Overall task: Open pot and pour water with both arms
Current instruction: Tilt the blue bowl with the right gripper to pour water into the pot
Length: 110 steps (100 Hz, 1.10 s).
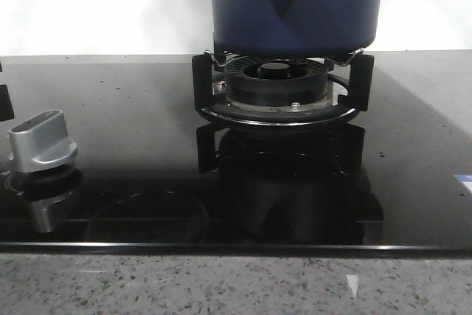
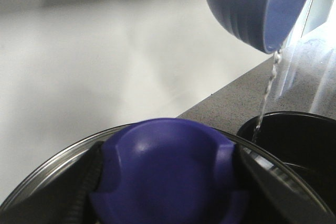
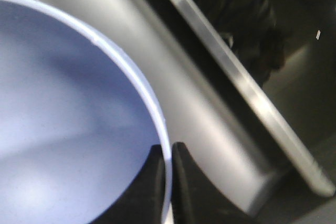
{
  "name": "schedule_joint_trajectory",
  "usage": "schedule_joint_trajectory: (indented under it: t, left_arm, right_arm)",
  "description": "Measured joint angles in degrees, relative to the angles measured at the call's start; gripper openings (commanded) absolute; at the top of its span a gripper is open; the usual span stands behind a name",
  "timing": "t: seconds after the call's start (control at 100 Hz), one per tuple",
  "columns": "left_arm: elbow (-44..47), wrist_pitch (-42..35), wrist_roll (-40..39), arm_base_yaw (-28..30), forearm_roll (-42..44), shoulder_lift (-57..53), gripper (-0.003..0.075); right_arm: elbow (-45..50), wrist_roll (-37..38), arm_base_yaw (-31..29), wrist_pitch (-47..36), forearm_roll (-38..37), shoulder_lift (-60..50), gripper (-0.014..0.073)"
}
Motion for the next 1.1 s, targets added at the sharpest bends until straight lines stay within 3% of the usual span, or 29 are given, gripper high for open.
schedule_joint_trajectory:
  t: [0.29, 0.68, 0.94, 1.1]
  left_arm:
    - [0.0, 0.0, 0.0, 0.0, 0.0, 0.0, 0.0320]
    - [0.0, 0.0, 0.0, 0.0, 0.0, 0.0, 0.0320]
    - [0.0, 0.0, 0.0, 0.0, 0.0, 0.0, 0.0320]
    - [0.0, 0.0, 0.0, 0.0, 0.0, 0.0, 0.0320]
  right_arm:
    - [0.0, 0.0, 0.0, -6.0, -8.3, 0.0, -0.0062]
    - [0.0, 0.4, 0.0, -7.4, -10.2, -1.1, -0.0064]
    - [0.0, 3.0, 0.0, 2.5, 3.4, -1.7, -0.0068]
    - [0.0, 3.0, 0.5, 12.1, 17.1, -1.9, -0.0068]
